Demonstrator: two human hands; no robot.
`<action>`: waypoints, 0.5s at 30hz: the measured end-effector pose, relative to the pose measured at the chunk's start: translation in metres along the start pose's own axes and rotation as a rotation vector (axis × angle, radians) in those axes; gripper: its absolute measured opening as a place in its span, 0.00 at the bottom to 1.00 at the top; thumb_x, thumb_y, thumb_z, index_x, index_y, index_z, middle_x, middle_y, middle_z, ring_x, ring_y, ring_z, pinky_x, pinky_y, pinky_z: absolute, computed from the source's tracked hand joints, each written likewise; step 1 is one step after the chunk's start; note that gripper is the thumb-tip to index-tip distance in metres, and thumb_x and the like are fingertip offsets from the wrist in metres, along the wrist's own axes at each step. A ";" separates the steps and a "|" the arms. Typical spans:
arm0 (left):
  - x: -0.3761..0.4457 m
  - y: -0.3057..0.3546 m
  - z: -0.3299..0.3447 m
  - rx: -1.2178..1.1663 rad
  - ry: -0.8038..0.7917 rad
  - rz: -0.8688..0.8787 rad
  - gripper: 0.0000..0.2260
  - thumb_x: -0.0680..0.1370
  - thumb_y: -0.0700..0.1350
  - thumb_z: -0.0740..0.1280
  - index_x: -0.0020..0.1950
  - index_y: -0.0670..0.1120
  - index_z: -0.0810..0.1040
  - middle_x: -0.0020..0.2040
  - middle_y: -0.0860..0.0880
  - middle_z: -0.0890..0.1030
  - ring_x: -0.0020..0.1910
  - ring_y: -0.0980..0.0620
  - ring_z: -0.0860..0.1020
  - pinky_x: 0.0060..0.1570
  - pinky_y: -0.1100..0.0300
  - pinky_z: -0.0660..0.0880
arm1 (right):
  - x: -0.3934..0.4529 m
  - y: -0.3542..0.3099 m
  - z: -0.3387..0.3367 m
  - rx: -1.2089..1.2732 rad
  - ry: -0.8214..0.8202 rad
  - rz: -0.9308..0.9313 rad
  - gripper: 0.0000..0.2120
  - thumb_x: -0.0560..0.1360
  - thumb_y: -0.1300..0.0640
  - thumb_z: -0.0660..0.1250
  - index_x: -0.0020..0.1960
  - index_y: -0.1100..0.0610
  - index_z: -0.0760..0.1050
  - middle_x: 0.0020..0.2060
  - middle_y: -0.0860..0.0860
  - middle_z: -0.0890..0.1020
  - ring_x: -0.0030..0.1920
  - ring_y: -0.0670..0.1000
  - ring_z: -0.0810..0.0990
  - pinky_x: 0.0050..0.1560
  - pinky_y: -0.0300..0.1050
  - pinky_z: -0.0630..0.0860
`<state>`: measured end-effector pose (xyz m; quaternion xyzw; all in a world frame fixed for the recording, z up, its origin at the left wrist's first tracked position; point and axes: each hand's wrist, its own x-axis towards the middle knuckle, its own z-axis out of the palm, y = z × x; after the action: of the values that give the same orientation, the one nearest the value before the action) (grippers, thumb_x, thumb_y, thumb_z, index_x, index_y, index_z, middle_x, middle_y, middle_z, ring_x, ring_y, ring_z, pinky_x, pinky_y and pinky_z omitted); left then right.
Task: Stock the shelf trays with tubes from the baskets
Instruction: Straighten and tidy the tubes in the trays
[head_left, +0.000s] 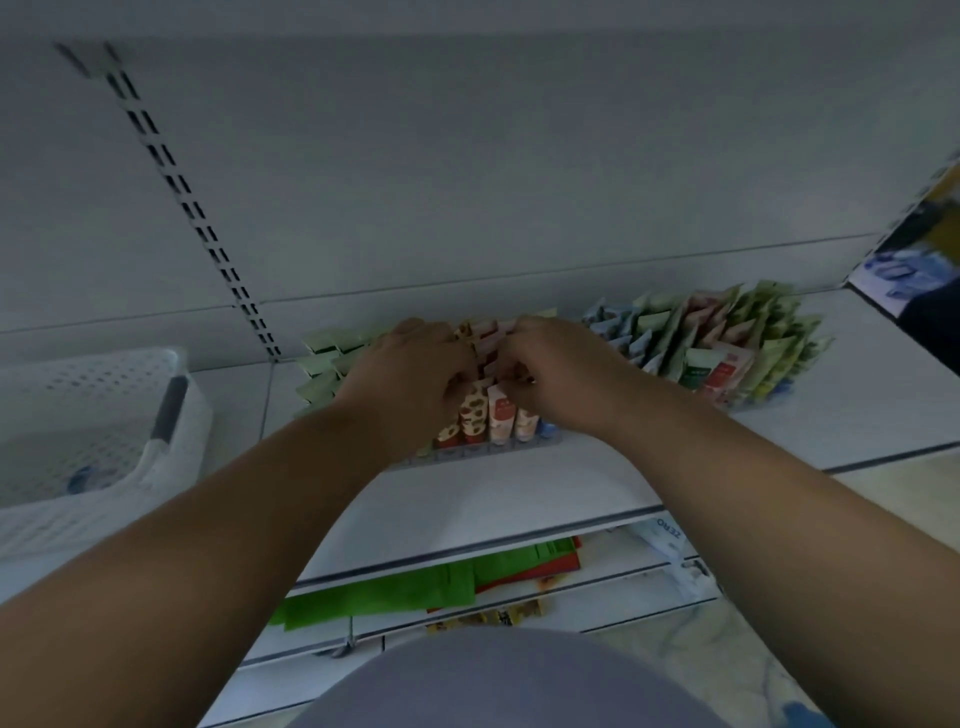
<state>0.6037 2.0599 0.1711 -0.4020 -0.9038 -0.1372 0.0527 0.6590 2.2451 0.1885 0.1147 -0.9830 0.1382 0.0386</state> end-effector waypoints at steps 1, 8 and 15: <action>0.000 -0.001 0.001 0.000 0.004 0.011 0.15 0.72 0.52 0.55 0.46 0.50 0.81 0.42 0.49 0.77 0.45 0.44 0.74 0.44 0.48 0.75 | 0.000 0.000 0.000 0.002 -0.001 0.007 0.04 0.72 0.56 0.68 0.45 0.55 0.80 0.47 0.55 0.78 0.47 0.57 0.79 0.45 0.50 0.75; -0.004 -0.002 0.001 0.024 0.033 0.035 0.10 0.72 0.48 0.61 0.45 0.48 0.81 0.41 0.48 0.78 0.43 0.43 0.75 0.41 0.49 0.75 | -0.004 0.003 0.003 -0.028 -0.008 0.019 0.06 0.72 0.53 0.69 0.46 0.54 0.79 0.48 0.54 0.78 0.48 0.57 0.78 0.40 0.43 0.67; -0.013 0.003 -0.005 0.021 0.048 -0.028 0.12 0.70 0.46 0.71 0.52 0.47 0.80 0.47 0.46 0.80 0.49 0.42 0.76 0.48 0.53 0.72 | -0.006 -0.002 0.001 -0.052 0.053 -0.051 0.09 0.70 0.52 0.72 0.46 0.56 0.78 0.49 0.52 0.79 0.50 0.53 0.78 0.41 0.40 0.63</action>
<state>0.6143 2.0508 0.1734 -0.3854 -0.9091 -0.1382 0.0768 0.6651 2.2439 0.1879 0.1351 -0.9816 0.1146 0.0712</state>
